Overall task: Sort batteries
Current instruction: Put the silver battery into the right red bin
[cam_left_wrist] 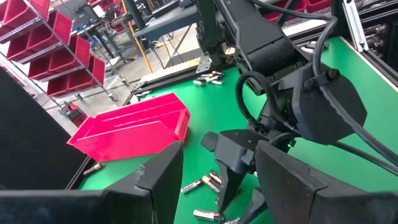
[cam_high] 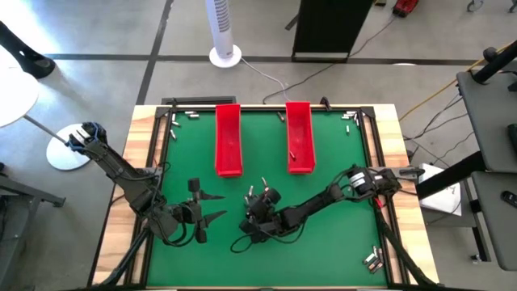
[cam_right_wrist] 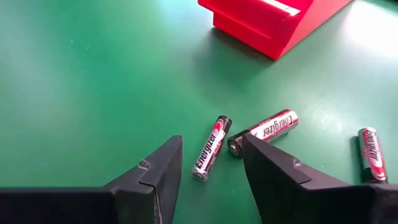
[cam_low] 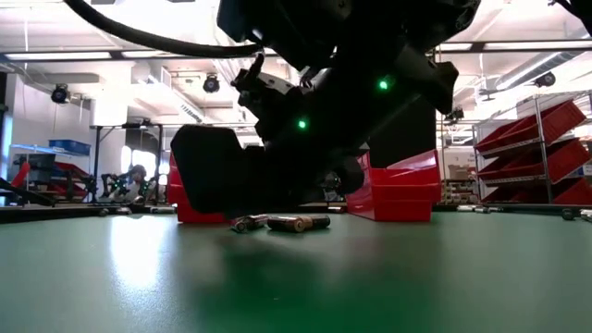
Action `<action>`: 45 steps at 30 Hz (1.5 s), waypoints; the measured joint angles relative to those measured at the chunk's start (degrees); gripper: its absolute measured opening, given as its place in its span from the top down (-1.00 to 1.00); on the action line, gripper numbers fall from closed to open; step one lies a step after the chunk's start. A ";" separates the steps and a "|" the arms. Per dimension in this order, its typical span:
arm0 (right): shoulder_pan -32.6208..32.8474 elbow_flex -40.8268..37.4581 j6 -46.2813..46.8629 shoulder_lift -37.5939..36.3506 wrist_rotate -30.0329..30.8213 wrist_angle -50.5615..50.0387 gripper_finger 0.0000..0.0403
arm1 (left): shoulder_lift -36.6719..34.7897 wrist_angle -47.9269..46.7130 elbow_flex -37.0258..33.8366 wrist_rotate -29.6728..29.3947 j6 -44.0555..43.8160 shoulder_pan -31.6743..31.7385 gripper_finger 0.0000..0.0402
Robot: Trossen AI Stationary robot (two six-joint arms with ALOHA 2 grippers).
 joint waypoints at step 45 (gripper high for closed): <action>-0.58 0.06 -3.43 0.48 -8.93 -0.14 0.84 | 0.00 -0.58 0.00 0.00 -0.40 0.00 0.10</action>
